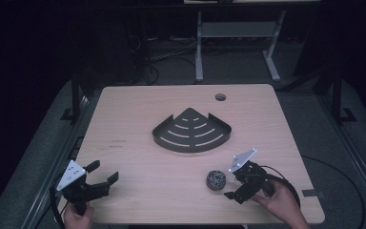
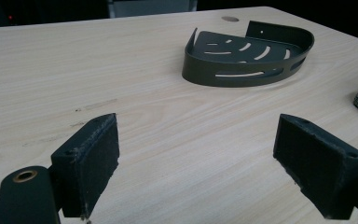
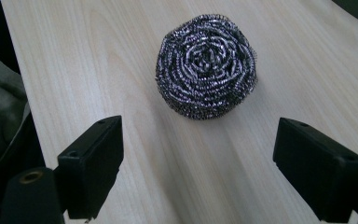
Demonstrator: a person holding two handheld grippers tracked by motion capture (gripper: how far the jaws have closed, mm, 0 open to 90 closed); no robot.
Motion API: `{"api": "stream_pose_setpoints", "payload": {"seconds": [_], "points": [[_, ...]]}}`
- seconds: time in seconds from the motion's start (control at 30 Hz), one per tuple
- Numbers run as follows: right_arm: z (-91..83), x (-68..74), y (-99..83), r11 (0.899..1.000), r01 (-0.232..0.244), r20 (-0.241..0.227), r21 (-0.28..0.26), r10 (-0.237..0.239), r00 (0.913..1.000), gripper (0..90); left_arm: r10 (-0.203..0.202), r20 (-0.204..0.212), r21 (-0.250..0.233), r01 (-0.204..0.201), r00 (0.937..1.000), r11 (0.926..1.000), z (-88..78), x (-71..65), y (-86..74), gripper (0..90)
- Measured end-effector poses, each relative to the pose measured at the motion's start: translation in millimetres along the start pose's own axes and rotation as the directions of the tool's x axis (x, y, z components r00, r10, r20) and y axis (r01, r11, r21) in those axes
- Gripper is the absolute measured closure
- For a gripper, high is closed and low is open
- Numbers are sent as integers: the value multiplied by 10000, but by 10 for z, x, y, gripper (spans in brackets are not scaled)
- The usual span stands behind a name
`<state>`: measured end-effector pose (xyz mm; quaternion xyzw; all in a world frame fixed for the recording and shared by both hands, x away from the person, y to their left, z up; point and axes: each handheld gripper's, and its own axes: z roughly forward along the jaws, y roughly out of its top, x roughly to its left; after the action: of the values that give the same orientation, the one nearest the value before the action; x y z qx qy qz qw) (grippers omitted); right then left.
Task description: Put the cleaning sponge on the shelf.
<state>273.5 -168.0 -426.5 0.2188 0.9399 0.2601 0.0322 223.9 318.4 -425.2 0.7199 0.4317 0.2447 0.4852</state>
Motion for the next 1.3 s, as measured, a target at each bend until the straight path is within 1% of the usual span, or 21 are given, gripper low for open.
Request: {"api": "stream_pose_setpoints", "payload": {"seconds": [0.07,0.17,0.3,0.47,0.73,0.77,1.07,1.13,1.17,1.3], "points": [[4,3,9,10000,-6,-41,13,6,10000,156,4,2,4,-4,10000,10000,2,-1,0,137],[25,13,46,9999,144,-112,39,-144,9998,155,19,-6,11,-19,10000,10000,5,-6,1,137],[40,15,77,9999,143,-200,76,-141,9997,147,14,-11,-2,-14,10000,10000,2,-2,1,137],[53,12,130,9995,280,-220,113,-278,9994,147,4,-8,3,-4,10000,10000,4,1,0,137],[97,-4,244,9983,484,-249,314,-477,9986,145,15,-10,2,-15,10000,10000,5,-8,4,137],[112,-15,269,9984,438,-325,358,-426,9986,145,-43,-6,-53,43,10000,10000,3,-7,3,137],[195,-42,367,9964,537,-405,654,-511,9979,145,34,-14,-28,-34,10000,10000,3,-5,8,137],[214,-41,389,9959,562,-430,702,-533,9977,145,6,-57,-70,-6,10000,10000,0,-3,11,137],[223,-41,399,9955,610,-452,728,-578,9973,146,-56,-15,-113,56,10000,9999,-5,3,12,137],[251,-47,427,9946,640,-492,811,-601,9970,146,-83,-41,-103,83,10000,9999,-13,6,10,137]]}}
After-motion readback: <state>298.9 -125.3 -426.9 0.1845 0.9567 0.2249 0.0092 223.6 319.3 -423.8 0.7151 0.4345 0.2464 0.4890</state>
